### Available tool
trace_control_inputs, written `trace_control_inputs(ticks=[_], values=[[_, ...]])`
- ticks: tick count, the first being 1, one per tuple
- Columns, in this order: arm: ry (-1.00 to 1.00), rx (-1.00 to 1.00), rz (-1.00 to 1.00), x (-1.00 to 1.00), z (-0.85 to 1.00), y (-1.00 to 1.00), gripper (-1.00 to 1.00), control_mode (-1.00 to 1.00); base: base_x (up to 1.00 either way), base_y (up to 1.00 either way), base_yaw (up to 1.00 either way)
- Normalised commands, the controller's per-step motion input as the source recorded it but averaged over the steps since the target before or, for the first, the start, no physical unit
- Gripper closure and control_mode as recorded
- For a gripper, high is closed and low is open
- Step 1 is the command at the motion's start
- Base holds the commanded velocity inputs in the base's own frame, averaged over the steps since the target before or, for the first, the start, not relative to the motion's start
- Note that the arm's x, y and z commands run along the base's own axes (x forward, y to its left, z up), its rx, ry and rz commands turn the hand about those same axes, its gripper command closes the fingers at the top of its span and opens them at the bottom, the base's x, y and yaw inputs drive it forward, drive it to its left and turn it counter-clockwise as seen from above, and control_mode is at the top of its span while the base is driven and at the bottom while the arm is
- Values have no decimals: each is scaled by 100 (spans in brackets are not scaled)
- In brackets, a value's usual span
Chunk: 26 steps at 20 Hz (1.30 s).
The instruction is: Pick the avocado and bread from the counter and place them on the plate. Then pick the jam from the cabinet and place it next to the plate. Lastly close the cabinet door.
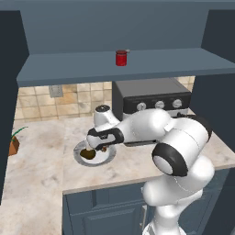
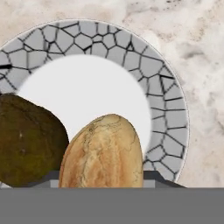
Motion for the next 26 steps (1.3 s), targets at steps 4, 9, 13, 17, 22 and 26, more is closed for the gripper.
trace_control_inputs(ticks=[4,9,13,17,22,26], values=[[6,0,0,15,-22,12,100,-100,0,0,0],[4,-2,0,9,-22,8,100,-100,0,0,0],[2,-4,-1,5,-20,1,100,-100,0,0,0],[0,-4,-3,0,-18,0,100,-100,0,0,0],[0,0,-2,-9,-16,0,100,-100,0,0,0],[0,0,-1,-13,-12,0,100,-100,0,0,0]])
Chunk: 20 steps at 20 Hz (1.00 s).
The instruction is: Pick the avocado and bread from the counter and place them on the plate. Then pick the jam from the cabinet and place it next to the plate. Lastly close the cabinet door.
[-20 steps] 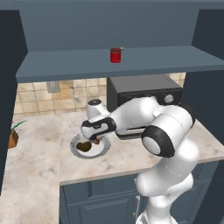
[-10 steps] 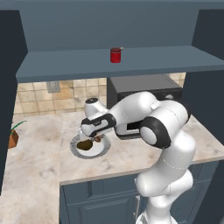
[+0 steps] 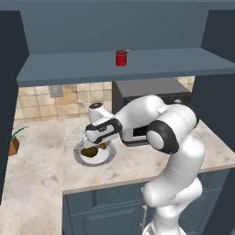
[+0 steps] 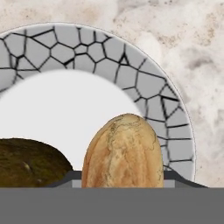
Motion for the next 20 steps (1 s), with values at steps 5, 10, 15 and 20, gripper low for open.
trace_control_inputs(ticks=[5,10,15,20], values=[[0,0,0,-15,-12,0,100,-100,0,0,0],[0,3,0,-11,-13,2,100,-100,0,0,0],[-1,5,0,-1,-6,5,100,-100,0,0,0],[0,4,0,-3,-5,9,-100,-100,0,0,0]])
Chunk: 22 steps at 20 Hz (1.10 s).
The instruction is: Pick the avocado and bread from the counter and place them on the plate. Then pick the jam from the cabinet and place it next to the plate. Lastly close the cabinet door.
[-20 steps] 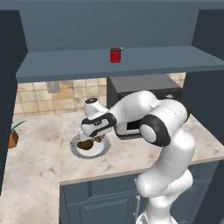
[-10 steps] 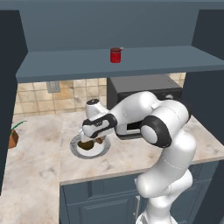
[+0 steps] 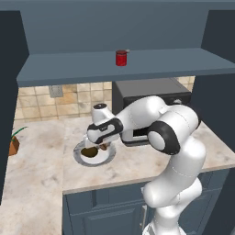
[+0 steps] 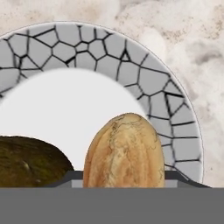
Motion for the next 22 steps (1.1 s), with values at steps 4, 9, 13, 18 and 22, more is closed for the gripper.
trace_control_inputs(ticks=[4,9,13,18,22], values=[[-2,2,0,-7,-5,11,-100,-100,0,0,0],[-8,0,0,-10,-1,9,-100,-100,0,0,0],[-12,0,0,-9,0,6,-100,-100,0,0,0],[-15,0,0,-8,19,5,-100,-100,0,0,0],[-11,0,-2,-14,31,1,-100,-100,0,0,0]])
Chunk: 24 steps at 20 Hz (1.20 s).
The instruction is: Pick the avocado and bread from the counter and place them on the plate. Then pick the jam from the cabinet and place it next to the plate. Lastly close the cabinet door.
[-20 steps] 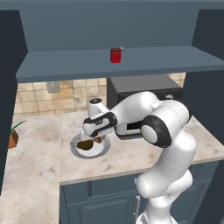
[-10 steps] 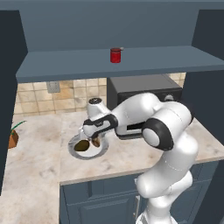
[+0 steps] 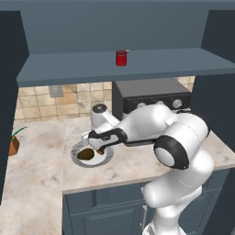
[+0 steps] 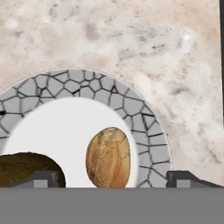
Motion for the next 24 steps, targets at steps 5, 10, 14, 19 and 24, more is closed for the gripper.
trace_control_inputs(ticks=[5,10,14,19,24], values=[[0,0,-4,-6,35,0,-100,-100,0,0,0],[0,5,0,-10,41,-4,-100,-100,0,0,0],[0,7,0,-18,41,-5,-100,-100,0,0,0],[-2,7,0,-19,38,-6,-100,-100,0,0,0],[-9,0,0,-14,38,-8,-100,-100,0,0,0]])
